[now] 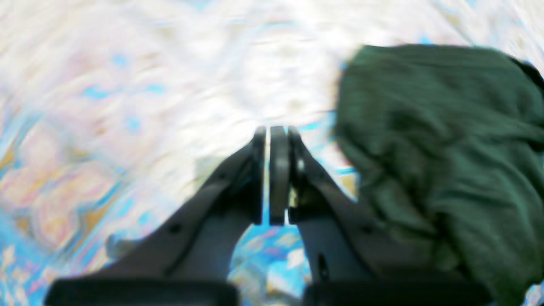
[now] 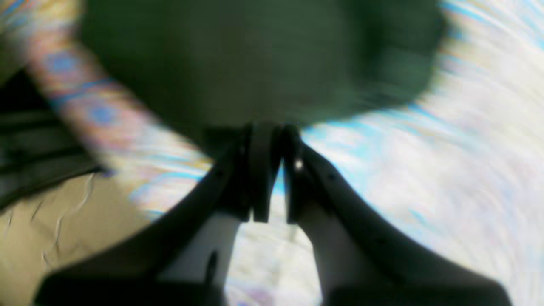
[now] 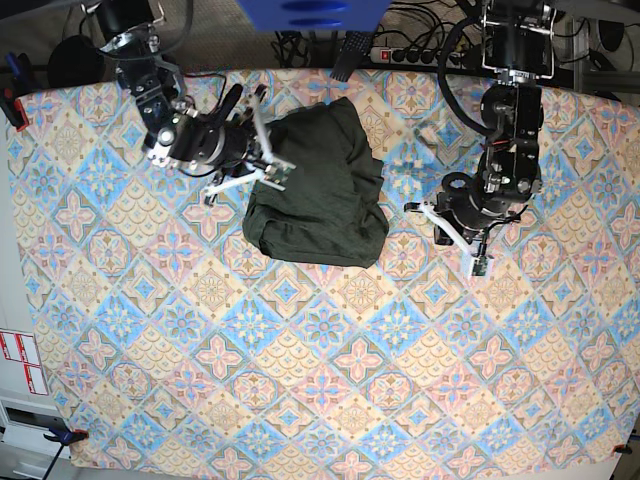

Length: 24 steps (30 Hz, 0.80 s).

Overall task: Fold the T-shirt properly
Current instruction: 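Grasp the bundle with the right gripper and drag it toward the right arm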

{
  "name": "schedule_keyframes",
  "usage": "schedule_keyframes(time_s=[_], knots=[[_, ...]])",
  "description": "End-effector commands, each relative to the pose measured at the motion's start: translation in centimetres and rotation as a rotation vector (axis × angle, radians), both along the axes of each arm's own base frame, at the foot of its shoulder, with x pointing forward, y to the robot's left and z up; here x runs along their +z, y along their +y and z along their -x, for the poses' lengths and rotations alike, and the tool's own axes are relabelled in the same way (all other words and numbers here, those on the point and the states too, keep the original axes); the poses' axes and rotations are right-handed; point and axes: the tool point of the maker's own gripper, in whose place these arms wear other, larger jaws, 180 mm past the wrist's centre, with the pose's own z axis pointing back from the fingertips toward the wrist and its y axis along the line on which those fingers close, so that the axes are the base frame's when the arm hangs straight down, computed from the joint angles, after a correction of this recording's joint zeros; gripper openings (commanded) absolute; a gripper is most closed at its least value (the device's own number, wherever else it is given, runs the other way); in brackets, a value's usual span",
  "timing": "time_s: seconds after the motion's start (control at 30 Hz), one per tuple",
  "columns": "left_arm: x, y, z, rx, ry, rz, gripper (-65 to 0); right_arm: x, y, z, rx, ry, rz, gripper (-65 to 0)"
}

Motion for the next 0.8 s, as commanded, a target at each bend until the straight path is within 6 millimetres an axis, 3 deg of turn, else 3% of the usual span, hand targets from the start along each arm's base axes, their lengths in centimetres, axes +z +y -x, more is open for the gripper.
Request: schedule_keyframes(time_s=[0.0,0.23,0.37,0.6,0.77], knots=[[2.4,2.1,-0.9,0.061,-0.081,0.0,-65.0,1.6,1.2,-1.5,0.018,-0.059,-0.04,-60.4],[4.0,7.2,1.4,0.211,-0.116,-0.024,-65.0,2.7,5.7,-1.9,0.078,-0.071,-0.12,-60.5],[4.4,8.7,2.2,0.259,-0.124,-0.033,-65.0,1.1,7.4,-1.2,0.07,0.002,-0.139,-60.5],[4.2,8.1,2.3,0.268,-0.122,-0.012,-65.0,-0.2,9.0,-2.9,0.084,0.035,-0.13,-60.5],[4.1,7.6,2.3,0.271,-0.119,0.004,-65.0,-2.8,8.9,-3.5,0.064,0.113,-0.092,-60.6]])
